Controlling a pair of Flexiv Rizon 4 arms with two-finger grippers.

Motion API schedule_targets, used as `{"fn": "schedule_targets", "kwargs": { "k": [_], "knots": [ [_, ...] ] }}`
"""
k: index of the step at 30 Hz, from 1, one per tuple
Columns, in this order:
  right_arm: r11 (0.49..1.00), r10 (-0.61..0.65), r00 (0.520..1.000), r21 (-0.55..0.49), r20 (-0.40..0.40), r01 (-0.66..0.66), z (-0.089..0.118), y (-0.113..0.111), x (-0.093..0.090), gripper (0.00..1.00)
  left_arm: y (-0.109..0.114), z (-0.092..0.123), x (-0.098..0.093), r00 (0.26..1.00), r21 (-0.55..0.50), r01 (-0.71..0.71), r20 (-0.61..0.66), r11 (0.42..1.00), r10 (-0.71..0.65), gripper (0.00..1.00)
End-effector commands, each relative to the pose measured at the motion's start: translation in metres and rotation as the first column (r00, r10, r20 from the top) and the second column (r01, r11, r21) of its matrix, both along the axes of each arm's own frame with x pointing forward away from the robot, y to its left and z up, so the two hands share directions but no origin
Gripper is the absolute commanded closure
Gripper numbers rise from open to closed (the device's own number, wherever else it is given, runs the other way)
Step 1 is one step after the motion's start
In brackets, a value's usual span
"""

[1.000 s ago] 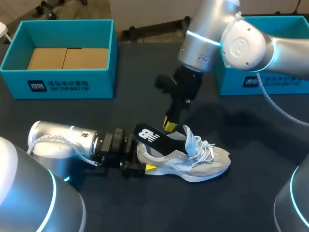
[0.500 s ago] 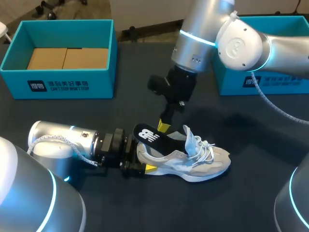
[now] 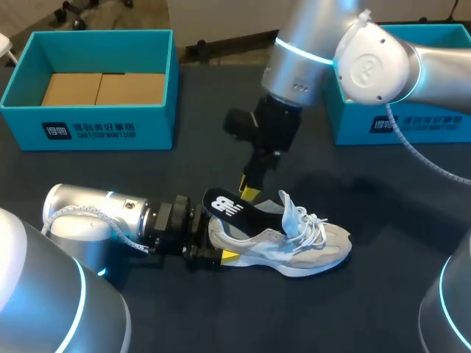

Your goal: Take the shoe out of the shoebox, open the shoe tongue, remove and reinsert the insole, then place the shoe into the shoebox

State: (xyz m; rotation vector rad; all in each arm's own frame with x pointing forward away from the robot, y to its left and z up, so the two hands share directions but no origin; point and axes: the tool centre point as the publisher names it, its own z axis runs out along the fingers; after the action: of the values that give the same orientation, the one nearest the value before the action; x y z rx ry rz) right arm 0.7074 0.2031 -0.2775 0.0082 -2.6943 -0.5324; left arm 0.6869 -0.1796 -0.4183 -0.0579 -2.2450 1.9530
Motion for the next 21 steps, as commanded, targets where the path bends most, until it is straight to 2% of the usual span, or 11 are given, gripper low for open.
{"fn": "schedule_targets", "kwargs": {
  "k": [1,6,13,17,21],
  "knots": [
    [1.000,-0.020,1.000,-0.017,-0.003,0.020,-0.008,0.007,0.001,0.70,-0.001,-0.004,0.002,1.000,0.000,-0.001,0.000,1.000,0.001,1.00],
    [0.998,-0.045,0.999,-0.031,-0.009,0.045,-0.015,0.011,-0.001,0.75,-0.001,-0.004,0.002,1.000,0.000,-0.001,0.000,1.000,0.001,1.00],
    [0.994,-0.093,0.996,-0.060,-0.014,0.092,-0.022,0.011,0.000,0.76,-0.001,-0.004,0.002,1.000,0.000,-0.001,0.000,1.000,0.001,1.00],
    [0.995,-0.082,0.996,-0.053,-0.017,0.081,-0.025,0.012,0.002,0.82,-0.001,-0.004,0.002,1.000,0.000,-0.001,0.000,1.000,0.001,1.00],
    [0.996,-0.078,0.997,-0.047,-0.022,0.077,-0.031,0.012,0.004,0.83,-0.001,-0.004,0.002,1.000,0.000,-0.001,0.000,1.000,0.001,1.00]
  ]
}}
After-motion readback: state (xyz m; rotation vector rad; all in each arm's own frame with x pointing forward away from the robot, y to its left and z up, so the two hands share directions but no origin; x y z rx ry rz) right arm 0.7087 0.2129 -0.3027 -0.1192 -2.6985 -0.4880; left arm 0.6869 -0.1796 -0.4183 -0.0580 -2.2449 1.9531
